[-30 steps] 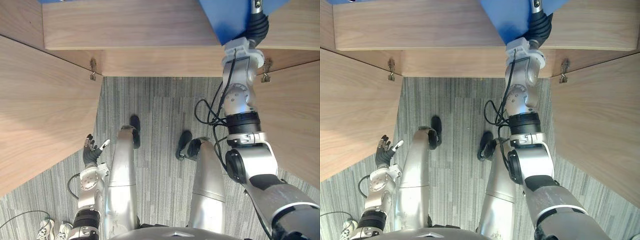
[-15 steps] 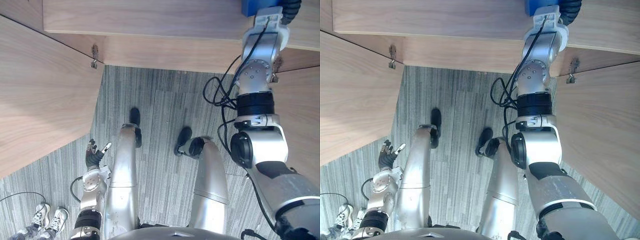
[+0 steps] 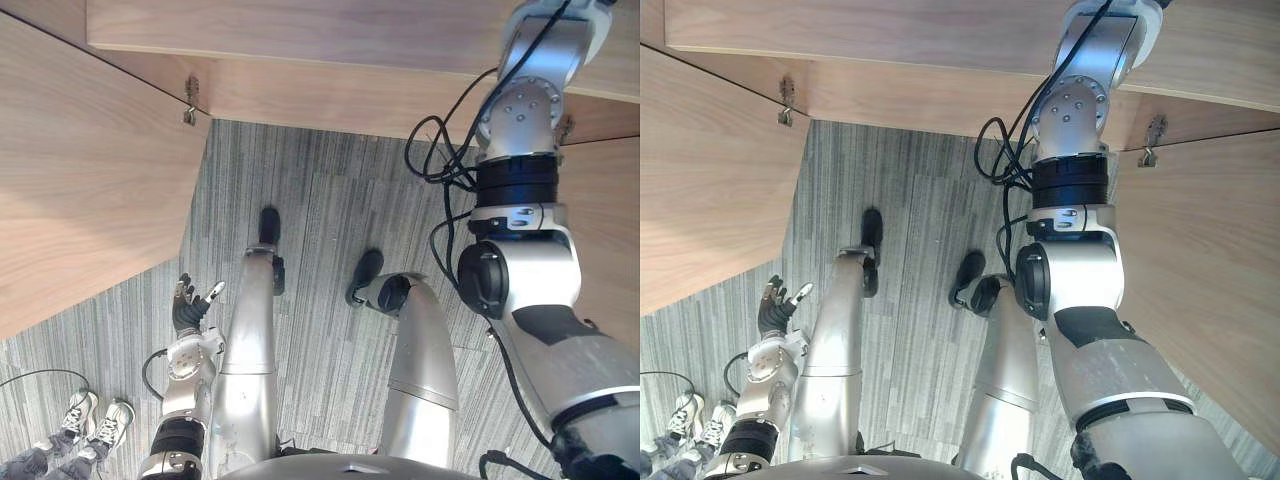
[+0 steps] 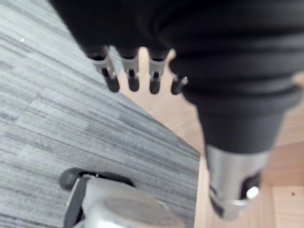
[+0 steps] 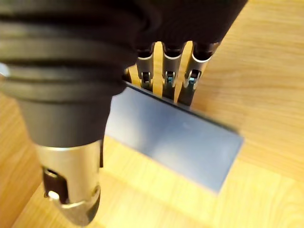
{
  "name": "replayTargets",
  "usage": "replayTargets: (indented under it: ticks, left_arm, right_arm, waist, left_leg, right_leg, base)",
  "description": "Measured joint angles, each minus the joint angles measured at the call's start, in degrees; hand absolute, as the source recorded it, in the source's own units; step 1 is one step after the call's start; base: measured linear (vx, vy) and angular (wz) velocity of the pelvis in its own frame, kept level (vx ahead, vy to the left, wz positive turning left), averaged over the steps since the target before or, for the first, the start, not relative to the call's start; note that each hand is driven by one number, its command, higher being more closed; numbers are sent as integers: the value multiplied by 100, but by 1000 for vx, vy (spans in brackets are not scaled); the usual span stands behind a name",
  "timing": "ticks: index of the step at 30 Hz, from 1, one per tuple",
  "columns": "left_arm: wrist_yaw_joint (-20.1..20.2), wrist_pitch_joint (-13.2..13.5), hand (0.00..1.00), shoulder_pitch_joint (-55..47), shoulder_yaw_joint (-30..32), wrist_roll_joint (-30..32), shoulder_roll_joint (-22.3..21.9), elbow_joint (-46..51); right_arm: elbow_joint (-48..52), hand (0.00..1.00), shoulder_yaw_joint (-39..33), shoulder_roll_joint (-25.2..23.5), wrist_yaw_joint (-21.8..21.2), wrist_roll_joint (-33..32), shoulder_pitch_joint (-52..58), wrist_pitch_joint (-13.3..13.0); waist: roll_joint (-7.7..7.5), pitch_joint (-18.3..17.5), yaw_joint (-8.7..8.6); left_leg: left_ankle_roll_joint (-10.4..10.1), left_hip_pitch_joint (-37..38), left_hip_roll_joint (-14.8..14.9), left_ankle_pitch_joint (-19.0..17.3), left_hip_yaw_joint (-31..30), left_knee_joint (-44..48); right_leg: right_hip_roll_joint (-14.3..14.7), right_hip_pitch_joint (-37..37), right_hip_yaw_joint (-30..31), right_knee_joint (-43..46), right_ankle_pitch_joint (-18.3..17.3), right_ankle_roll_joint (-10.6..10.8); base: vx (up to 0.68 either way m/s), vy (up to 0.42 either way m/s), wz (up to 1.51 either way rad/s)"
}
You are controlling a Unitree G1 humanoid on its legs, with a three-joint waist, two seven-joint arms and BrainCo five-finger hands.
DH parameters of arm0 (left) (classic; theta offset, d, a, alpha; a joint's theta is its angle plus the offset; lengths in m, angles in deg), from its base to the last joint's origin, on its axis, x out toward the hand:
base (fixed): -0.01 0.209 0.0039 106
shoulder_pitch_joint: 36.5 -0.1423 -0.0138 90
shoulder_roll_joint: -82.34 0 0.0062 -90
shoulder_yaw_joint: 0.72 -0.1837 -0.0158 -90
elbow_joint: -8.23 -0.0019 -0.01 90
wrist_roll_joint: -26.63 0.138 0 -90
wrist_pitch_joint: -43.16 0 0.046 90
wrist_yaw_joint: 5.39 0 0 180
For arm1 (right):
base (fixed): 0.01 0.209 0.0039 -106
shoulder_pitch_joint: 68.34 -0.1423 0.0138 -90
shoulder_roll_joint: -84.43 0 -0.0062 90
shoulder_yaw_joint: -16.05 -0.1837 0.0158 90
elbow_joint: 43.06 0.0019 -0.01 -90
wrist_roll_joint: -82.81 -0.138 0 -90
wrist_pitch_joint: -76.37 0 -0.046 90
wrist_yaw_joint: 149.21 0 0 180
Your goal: Walk over to the cabinet, pick up the folder, carry it to the office cabinet, place the folder inside the office cabinet, then close the office cabinet door
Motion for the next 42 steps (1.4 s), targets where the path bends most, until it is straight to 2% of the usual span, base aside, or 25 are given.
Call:
replayTargets:
  ticks: [9, 15, 20, 27, 29, 32, 34, 36, 42]
  left_arm:
    - [11, -2, 0, -1, -11, 0, 5, 190]
    - [10, -19, 0, 1, 0, 0, 18, 202]
    - [9, -68, 0, 53, 41, -3, 68, 180]
    - [7, -106, 0, 203, 63, -46, 74, 127]
    - [10, -108, 0, 204, 63, -112, 75, 128]
    - [37, -109, 0, 206, 64, -117, 171, 129]
    - [147, -114, 0, 234, 63, -115, 204, 91]
    - [172, -115, 0, 330, 66, -115, 242, -29]
    - [275, -122, 0, 603, 181, -117, 307, -320]
  right_arm:
    - [-286, 0, 90, 60, -75, 1, -203, 59]
    - [-421, 0, 273, 79, -230, 7, -126, 249]
    - [-417, 0, 247, 124, -283, 5, 176, 290]
    - [-417, 0, 219, 141, -290, -171, 404, 326]
    - [-416, 0, 285, 232, -317, -175, 423, 435]
    - [-458, 0, 536, 488, -477, -114, 426, 770]
    - [-666, 0, 798, 794, -686, 343, 420, 1107]
    - [-895, 0, 993, 1017, -811, 633, 397, 1332]
    - [-1599, 0, 1265, 1251, -1151, 1688, 121, 1795]
  waist:
    - [-1, 0, -32]
    - [-5, 2, -99]
    - [-124, -31, -131]
    - [-156, -19, -189]
    - [-163, -16, -196]
    - [-202, 7, -260]
    - [-222, 17, -309]
    - [-222, 18, -329]
    - [-249, 33, -422]
  left_leg:
    - [-30, 52, 8, 175, -37, -257]
    - [-46, 230, 48, 234, -35, -411]
    - [-26, 328, 127, 248, 9, -505]
    - [14, 471, 152, 280, 60, -593]
    - [19, 496, 177, 280, 93, -609]
    - [58, 510, 221, 304, 159, -676]
    - [80, 519, 231, 311, 201, -684]
    - [90, 521, 231, 314, 209, -683]
    - [159, 525, 247, 355, 253, -734]
  right_leg:
    - [7, 37, -94, -177, 103, -90]
    - [58, 206, -121, -345, 182, -115]
    - [141, 312, -103, -541, 284, -84]
    - [163, 433, -86, -692, 368, -67]
    - [188, 450, -61, -748, 407, -50]
    - [235, 450, -13, -870, 497, -15]
    - [244, 454, 23, -935, 554, 5]
    - [245, 469, 29, -971, 584, 23]
    - [257, 494, 41, -1103, 680, 73]
  base:
    - [0, 2, 1]
    - [3, 3, -2]
    - [14, 16, -9]
    - [11, 12, -4]
    - [17, 24, -10]
    - [16, 30, -12]
    - [23, 43, -11]
    - [14, 33, -5]
    - [6, 35, -5]
